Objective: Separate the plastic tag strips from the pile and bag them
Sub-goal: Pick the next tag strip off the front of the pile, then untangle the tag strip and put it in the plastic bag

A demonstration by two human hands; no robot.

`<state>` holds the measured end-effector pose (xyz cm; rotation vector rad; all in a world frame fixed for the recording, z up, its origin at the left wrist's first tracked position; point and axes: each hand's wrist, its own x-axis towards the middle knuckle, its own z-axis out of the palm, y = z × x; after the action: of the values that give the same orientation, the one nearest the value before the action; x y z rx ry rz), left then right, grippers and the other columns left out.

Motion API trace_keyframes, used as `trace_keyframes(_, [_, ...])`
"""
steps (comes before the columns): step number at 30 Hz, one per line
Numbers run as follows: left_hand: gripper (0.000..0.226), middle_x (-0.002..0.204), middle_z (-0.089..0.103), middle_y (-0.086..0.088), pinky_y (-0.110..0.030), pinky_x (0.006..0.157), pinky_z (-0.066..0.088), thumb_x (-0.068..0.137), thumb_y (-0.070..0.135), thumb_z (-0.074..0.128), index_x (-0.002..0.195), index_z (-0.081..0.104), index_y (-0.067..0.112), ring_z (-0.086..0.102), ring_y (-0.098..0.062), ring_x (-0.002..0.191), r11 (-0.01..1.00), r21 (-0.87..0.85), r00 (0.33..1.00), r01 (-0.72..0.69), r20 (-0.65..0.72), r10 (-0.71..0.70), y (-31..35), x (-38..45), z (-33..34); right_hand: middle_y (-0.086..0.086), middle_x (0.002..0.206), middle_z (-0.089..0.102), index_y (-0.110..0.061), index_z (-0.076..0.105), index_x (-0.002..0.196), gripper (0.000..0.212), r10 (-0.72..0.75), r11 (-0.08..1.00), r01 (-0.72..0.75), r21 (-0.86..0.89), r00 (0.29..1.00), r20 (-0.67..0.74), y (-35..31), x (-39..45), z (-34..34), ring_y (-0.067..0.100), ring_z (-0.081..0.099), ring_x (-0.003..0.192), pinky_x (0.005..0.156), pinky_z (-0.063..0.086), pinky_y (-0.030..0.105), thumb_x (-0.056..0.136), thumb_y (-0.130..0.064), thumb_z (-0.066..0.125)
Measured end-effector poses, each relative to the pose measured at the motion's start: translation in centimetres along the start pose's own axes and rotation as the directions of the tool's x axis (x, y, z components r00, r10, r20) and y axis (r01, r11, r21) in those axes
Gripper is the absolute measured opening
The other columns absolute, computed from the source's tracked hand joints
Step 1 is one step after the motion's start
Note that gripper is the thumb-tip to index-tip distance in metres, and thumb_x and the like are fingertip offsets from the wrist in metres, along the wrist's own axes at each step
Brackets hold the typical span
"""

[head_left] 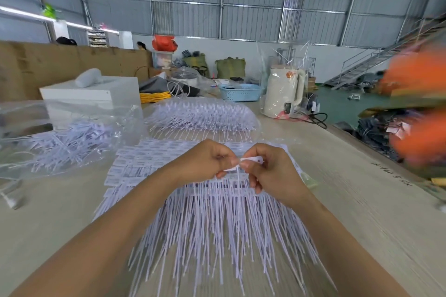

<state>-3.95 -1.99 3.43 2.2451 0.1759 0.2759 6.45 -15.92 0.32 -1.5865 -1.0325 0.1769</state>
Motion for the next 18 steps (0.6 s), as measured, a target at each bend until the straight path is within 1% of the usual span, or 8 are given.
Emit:
trace_keyframes(4, [0.02, 0.039, 0.045, 0.009, -0.012, 0.039, 0.029, 0.091, 0.016, 0.06, 0.089, 0.071, 0.0, 0.034, -0.003, 0.036, 0.992, -0.107, 0.997, 0.073, -0.022, -0.076, -0.4, 0.1, 0.1, -0.002, 0.039, 0.052, -0.012, 0.058, 0.074, 0.019, -0.025, 0.997, 0.026, -0.066, 1.0, 0.013, 0.1, -0.1, 0.3, 0.01, 0.05, 0.034, 0.039, 0.045, 0.021, 0.089, 0.0, 0.057])
trace_keyframes(7, [0.014, 0.037, 0.042, 0.007, -0.014, 0.038, 0.025, 0.088, 0.011, 0.063, 0.077, 0.07, 0.005, 0.032, -0.004, 0.034, 0.972, -0.174, 0.987, 0.157, 0.0, -0.16, -0.5, -0.1, -0.1, -0.012, 0.043, 0.055, -0.015, 0.057, 0.071, 0.025, -0.109, 0.977, 0.118, -0.177, 0.992, 0.06, 0.2, -0.2, 0.6, 0.008, 0.048, 0.035, 0.04, 0.045, 0.021, 0.088, 0.003, 0.054])
trace_keyframes(9, [0.022, 0.037, 0.038, 0.006, -0.017, 0.04, 0.018, 0.087, 0.008, 0.063, 0.065, 0.067, 0.01, 0.027, -0.006, 0.034, 0.959, -0.207, 0.981, 0.192, 0.029, -0.191, -0.6, -0.2, -0.4, -0.014, 0.048, 0.056, -0.01, 0.059, 0.072, 0.022, -0.178, 0.951, 0.19, -0.246, 0.982, 0.069, 0.3, -0.2, 0.8, 0.006, 0.048, 0.038, 0.042, 0.046, 0.025, 0.088, 0.005, 0.053])
trace_keyframes(11, [0.023, 0.037, 0.035, 0.006, -0.022, 0.045, 0.013, 0.085, 0.009, 0.064, 0.064, 0.07, 0.011, 0.025, -0.007, 0.035, 0.953, -0.222, 0.978, 0.204, 0.084, -0.19, -0.6, -0.4, -0.8, -0.01, 0.054, 0.053, -0.003, 0.059, 0.074, 0.018, -0.257, 0.904, 0.248, -0.347, 0.966, 0.021, 0.5, -0.1, 0.6, 0.004, 0.049, 0.045, 0.046, 0.047, 0.03, 0.087, 0.007, 0.053])
trace_keyframes(13, [0.024, 0.038, 0.036, 0.005, -0.025, 0.048, 0.013, 0.084, 0.012, 0.065, 0.062, 0.073, 0.015, 0.025, -0.008, 0.036, 0.958, -0.216, 0.978, 0.188, 0.134, -0.162, -0.6, -0.5, -0.9, -0.002, 0.055, 0.05, 0.0, 0.058, 0.075, 0.014, -0.261, 0.901, 0.214, -0.379, 0.962, -0.078, 0.9, 0.1, -0.4, 0.003, 0.05, 0.044, 0.048, 0.045, 0.027, 0.087, 0.005, 0.056])
trace_keyframes(15, [0.023, 0.039, 0.044, 0.005, -0.017, 0.041, 0.022, 0.086, 0.013, 0.064, 0.066, 0.074, 0.016, 0.032, -0.007, 0.036, 0.968, -0.188, 0.983, 0.164, 0.117, -0.143, -0.7, -0.5, -0.7, 0.004, 0.051, 0.052, -0.003, 0.057, 0.079, 0.011, -0.112, 0.986, 0.089, -0.141, 0.98, -0.163, 0.8, 0.2, -1.3, 0.009, 0.05, 0.041, 0.044, 0.044, 0.026, 0.089, -0.002, 0.058])
trace_keyframes(16, [0.019, 0.041, 0.048, 0.005, -0.014, 0.04, 0.029, 0.089, 0.012, 0.062, 0.074, 0.073, 0.013, 0.037, -0.005, 0.037, 0.973, -0.178, 0.986, 0.149, 0.094, -0.134, -0.8, -0.4, -0.5, 0.006, 0.053, 0.053, -0.006, 0.057, 0.08, 0.01, -0.018, 1.0, 0.021, 0.016, 0.985, -0.169, 0.6, 0.2, -1.5, 0.016, 0.05, 0.043, 0.043, 0.043, 0.026, 0.09, -0.006, 0.059])
trace_keyframes(18, [0.015, 0.048, 0.055, 0.005, -0.013, 0.045, 0.036, 0.091, 0.005, 0.056, 0.09, 0.071, 0.006, 0.044, -0.002, 0.042, 0.975, -0.182, 0.992, 0.128, 0.044, -0.122, -0.9, -0.1, 0.2, 0.002, 0.057, 0.054, -0.012, 0.058, 0.08, 0.011, 0.113, 0.973, -0.084, 0.215, 0.985, -0.129, 0.1, 0.2, -1.6, 0.019, 0.048, 0.047, 0.043, 0.04, 0.026, 0.091, -0.009, 0.058])
